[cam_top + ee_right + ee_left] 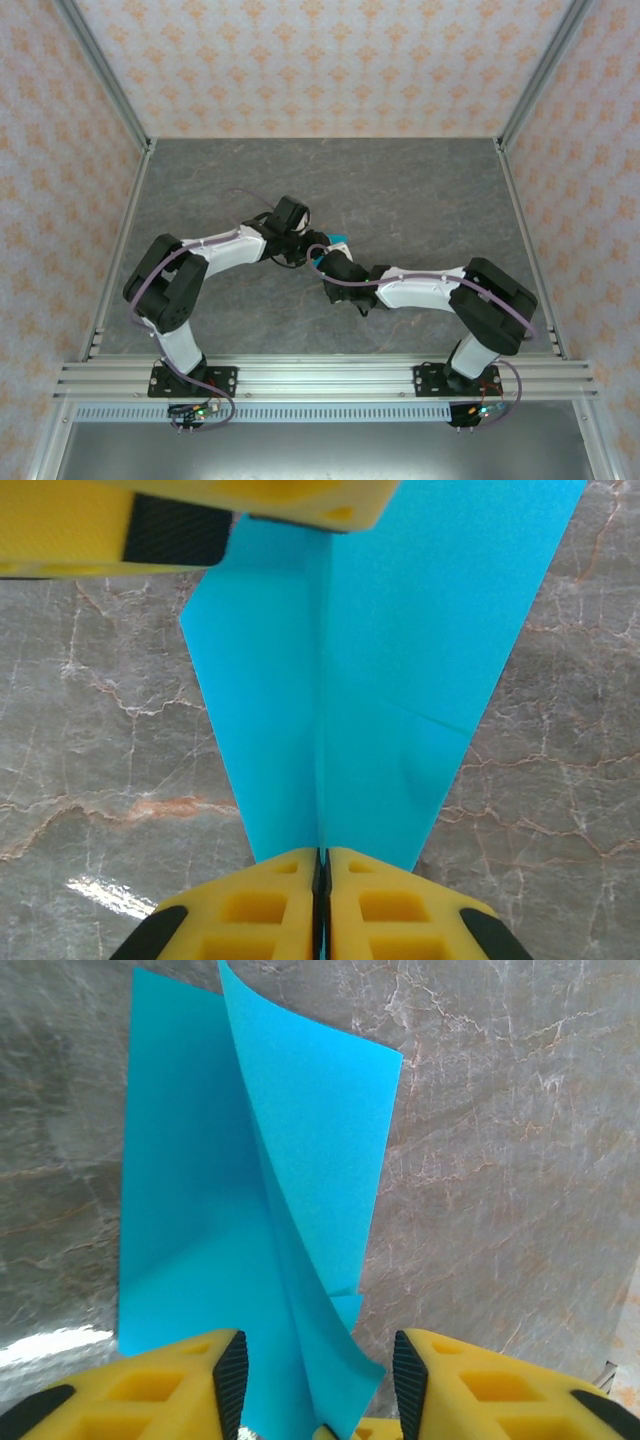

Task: Fold a paper plane with a square sheet of paper (fold left side to right side)
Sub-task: Fourth fold the wing at the center of the table.

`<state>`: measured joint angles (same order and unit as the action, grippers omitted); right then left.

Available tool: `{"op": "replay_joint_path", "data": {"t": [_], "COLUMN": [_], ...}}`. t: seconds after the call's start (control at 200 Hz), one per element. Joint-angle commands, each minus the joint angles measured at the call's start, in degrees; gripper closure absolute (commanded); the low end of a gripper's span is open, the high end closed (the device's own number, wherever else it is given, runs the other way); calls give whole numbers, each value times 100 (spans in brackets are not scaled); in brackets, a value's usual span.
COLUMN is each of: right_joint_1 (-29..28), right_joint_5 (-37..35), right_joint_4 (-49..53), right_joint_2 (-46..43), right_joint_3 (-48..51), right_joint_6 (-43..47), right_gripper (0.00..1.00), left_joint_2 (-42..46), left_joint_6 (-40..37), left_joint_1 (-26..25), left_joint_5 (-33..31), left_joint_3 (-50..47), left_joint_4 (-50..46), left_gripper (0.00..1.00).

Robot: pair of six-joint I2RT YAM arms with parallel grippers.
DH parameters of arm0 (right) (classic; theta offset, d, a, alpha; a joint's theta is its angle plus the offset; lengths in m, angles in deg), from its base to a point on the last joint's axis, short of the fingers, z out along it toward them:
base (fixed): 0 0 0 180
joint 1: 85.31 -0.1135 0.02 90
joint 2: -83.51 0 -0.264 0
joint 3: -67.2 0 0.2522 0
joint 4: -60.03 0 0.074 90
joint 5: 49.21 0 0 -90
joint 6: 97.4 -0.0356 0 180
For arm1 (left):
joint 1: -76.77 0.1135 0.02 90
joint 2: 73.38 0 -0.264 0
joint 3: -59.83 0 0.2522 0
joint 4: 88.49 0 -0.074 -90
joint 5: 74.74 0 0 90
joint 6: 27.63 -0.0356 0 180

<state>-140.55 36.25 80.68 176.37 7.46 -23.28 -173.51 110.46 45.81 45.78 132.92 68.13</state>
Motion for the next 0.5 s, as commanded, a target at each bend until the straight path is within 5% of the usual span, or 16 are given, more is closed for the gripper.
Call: {"op": "replay_joint_path", "data": {"t": [0.0,0.295,0.495], "right_joint_1": [-30,180,425], "right_joint_5": [74,531,1076], "right_joint_4": [171,24,-357], "right_joint_2": [5,-126,-401], "right_joint_3": [-97,56,361], "right_joint_6": [36,35,-139], "right_gripper": [90,92,92], "left_joint_2": [397,1106,1366], "left_joint_6": [-89,-306,-360], "left_joint_1": [97,702,873], "left_joint_5": [-83,-145,-159], "left_joint_3": [115,-180,-512], "left_joint_4": [-125,-393,-401], "left_gripper": [50,39,44]}}
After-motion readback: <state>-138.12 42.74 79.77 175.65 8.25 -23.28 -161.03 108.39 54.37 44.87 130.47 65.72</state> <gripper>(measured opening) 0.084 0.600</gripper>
